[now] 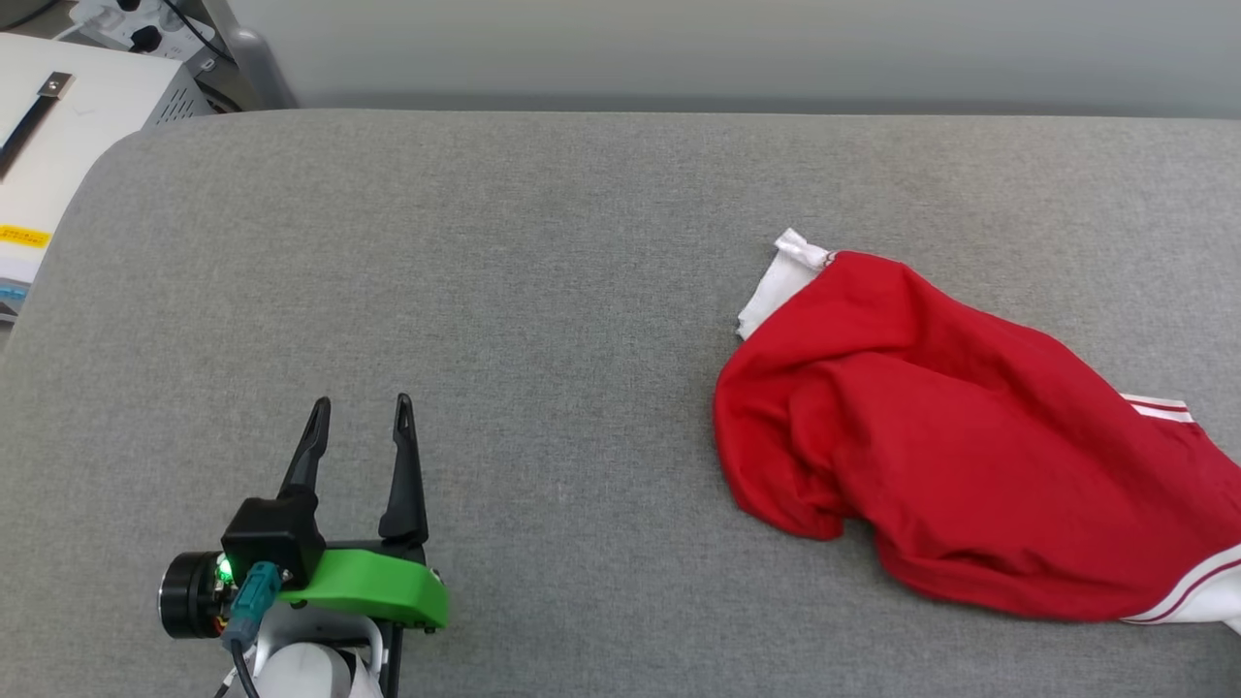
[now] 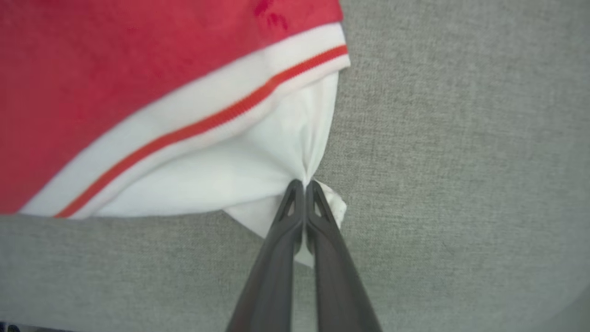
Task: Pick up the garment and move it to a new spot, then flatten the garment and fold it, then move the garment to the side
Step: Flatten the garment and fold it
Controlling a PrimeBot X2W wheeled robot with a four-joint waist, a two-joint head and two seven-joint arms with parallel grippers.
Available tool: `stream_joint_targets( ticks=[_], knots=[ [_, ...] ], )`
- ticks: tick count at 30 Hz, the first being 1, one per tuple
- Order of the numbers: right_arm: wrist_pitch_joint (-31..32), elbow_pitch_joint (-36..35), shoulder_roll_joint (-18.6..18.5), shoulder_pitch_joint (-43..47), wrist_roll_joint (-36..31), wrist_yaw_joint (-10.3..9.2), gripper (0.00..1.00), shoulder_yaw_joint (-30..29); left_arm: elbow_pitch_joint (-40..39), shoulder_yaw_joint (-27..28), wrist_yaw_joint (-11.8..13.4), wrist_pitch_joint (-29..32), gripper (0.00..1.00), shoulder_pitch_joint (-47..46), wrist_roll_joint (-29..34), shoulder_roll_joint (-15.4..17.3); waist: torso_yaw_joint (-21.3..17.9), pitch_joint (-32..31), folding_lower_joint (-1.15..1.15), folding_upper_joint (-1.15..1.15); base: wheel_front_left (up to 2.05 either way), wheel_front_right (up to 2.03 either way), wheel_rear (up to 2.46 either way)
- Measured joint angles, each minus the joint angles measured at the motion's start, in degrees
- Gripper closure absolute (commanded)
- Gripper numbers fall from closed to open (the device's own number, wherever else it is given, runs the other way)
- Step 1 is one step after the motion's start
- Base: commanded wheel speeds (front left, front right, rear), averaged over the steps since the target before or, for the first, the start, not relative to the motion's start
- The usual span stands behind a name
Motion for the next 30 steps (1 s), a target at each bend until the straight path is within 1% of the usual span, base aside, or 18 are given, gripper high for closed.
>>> stream_joint_targets(
  ticks=[1, 2, 3, 7, 11, 13, 16, 20, 23, 26, 28, 30],
  knots=[
    [-0.60, 0.24, 0.46, 0.16, -0.07, 0.00, 1.00, -0.62, 0.02, 0.00, 0.00, 0.00, 0.00, 0.00, 0.00, 0.00, 0.09, 0.02, 0.00, 0.00, 0.00, 0.00, 0.00],
    [-1.62, 0.36, 0.92, 0.20, -0.44, 0.00, 0.92, -1.46, 0.09, -0.01, 0.00, 0.00, 0.00, 0.00, 0.00, 0.00, 0.15, -0.03, 0.00, 0.00, 0.00, 0.00, 0.00],
    [-3.13, 0.40, 1.51, 0.23, -0.91, 0.00, 0.00, -2.33, 0.22, 0.00, 0.00, 0.00, 0.00, 0.00, 0.00, 0.00, 0.18, -0.14, 0.00, 0.00, 0.00, 0.00, 0.00],
    [-8.95, -1.08, 3.65, 0.23, -3.48, 0.00, 0.00, -5.67, 0.55, -0.01, 0.00, 0.00, 0.00, 0.08, 0.00, 0.00, 0.25, -0.99, 0.00, 0.00, 0.00, 0.00, 0.00],
    [-14.59, -4.80, 3.74, 0.16, -6.97, 0.00, 0.00, -11.01, 0.54, -0.02, 0.00, 0.00, 0.00, 0.36, 0.02, 0.00, 0.35, -1.85, 0.00, 0.00, 0.00, 0.00, 0.00],
    [-16.75, -7.65, 4.01, 0.07, -8.89, 0.00, 0.00, -14.33, 0.52, -0.04, 0.00, 0.00, 0.00, 0.39, 0.02, 0.00, 0.44, -2.13, 0.00, 0.00, 0.00, 0.00, 0.00],
    [-17.98, -13.24, 4.53, 0.03, -11.39, 0.00, 0.00, -18.93, 0.41, -0.15, 0.00, 0.00, 0.00, 0.52, 0.03, 0.00, 0.64, -2.28, 0.00, 0.00, 0.00, 0.00, 0.00],
    [-16.86, -21.84, 5.97, -0.76, -14.99, 0.00, 0.00, -23.83, 0.14, -0.33, 0.00, 0.00, 0.00, 0.57, 0.04, 0.00, 0.87, -1.93, 0.00, 0.00, 0.00, 0.00, 0.00],
    [-14.07, -27.73, 7.69, -3.32, -16.86, 0.00, 0.00, -24.79, -0.20, -0.49, 0.01, 0.00, 0.00, 0.54, 0.04, 0.00, 1.11, -1.29, 0.00, 0.00, 0.00, 0.00, 0.00],
    [-9.92, -31.58, 8.09, -7.61, -18.52, 0.00, 0.00, -22.57, -0.54, -0.78, 0.07, 0.00, 0.00, 0.25, 0.04, 0.00, 1.43, -0.32, 0.00, 0.00, 0.00, 0.00, 0.00],
    [-7.02, -32.94, 8.08, -11.00, -18.56, 0.00, 0.00, -19.87, -0.71, -1.07, 0.07, 0.00, 0.00, -0.12, 0.04, 0.00, 1.72, 0.43, 0.00, 0.00, 0.00, 0.00, 0.00],
    [-3.39, -32.97, 7.51, -15.39, -17.94, 0.00, 0.00, -15.77, -0.91, -1.47, 0.08, 0.00, 0.00, -0.81, 0.04, 0.00, 2.10, 1.36, 0.00, 0.00, 0.00, 0.00, 0.00]
  ],
)
